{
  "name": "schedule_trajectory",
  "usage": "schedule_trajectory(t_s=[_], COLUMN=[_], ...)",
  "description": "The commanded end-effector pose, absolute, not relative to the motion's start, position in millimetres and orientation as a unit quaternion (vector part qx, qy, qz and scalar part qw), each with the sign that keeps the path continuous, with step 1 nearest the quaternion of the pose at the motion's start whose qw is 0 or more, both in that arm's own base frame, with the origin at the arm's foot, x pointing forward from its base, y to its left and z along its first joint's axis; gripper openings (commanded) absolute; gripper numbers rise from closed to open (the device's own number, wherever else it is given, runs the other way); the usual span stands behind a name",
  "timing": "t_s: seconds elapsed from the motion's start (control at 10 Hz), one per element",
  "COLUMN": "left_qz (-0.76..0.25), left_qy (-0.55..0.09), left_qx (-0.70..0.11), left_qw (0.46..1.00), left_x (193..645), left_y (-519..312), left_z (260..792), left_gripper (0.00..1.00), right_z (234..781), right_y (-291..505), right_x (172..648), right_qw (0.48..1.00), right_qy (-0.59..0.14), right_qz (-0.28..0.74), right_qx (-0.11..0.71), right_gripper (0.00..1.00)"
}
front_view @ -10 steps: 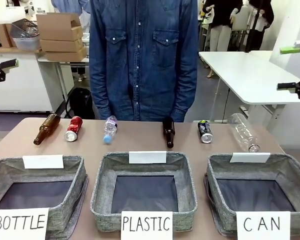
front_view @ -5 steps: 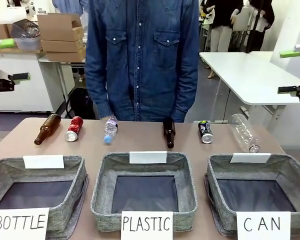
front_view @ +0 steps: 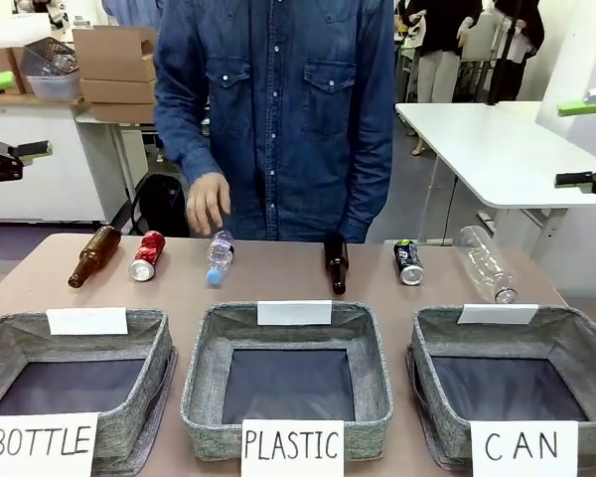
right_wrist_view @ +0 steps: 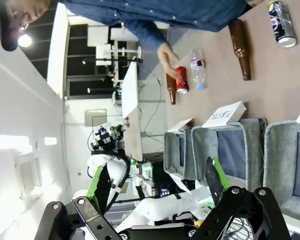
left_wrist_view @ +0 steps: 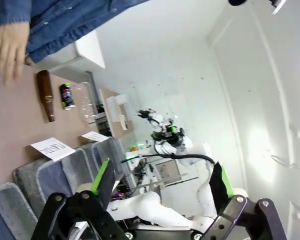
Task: Sort the can waste into the basket.
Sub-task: Pick up the can waste from the table and place it in the right Fabric basket.
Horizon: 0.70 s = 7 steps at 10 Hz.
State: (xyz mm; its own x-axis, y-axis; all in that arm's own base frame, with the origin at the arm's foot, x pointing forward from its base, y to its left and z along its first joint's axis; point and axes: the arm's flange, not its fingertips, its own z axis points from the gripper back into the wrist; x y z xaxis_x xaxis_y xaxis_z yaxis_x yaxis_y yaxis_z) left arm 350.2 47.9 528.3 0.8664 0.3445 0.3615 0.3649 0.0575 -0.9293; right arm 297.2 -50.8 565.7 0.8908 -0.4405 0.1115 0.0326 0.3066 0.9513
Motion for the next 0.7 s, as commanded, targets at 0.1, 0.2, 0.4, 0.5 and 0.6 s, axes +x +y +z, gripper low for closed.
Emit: schedule_trajectory(t_s=[0.1,0.2,0.4,0.5,0.6], left_qz=[-0.004,-0.026,-0.023,0.016,0.022], left_qy=[-0.142,-0.13,-0.162,-0.195,-0.198], left_qx=[-0.629,-0.653,-0.665,-0.65,-0.652], left_qw=[0.764,0.745,0.729,0.734,0.732], left_x=[405,400,361,340,326], left_y=[37,48,98,120,129], left_z=[510,517,545,550,547], left_gripper=[1.0,1.0,1.0,1.0,1.0], right_z=[569,569,569,569,569], right_y=[-49,-49,-49,-49,-49], right_x=[301,301,301,301,301], right_qw=[0.782,0.782,0.782,0.782,0.782], right_qy=[-0.186,-0.186,-0.186,-0.186,-0.186], right_qz=[-0.14,-0.14,-0.14,-0.14,-0.14], right_qx=[0.578,0.578,0.578,0.578,0.578], right_gripper=[1.0,1.0,1.0,1.0,1.0])
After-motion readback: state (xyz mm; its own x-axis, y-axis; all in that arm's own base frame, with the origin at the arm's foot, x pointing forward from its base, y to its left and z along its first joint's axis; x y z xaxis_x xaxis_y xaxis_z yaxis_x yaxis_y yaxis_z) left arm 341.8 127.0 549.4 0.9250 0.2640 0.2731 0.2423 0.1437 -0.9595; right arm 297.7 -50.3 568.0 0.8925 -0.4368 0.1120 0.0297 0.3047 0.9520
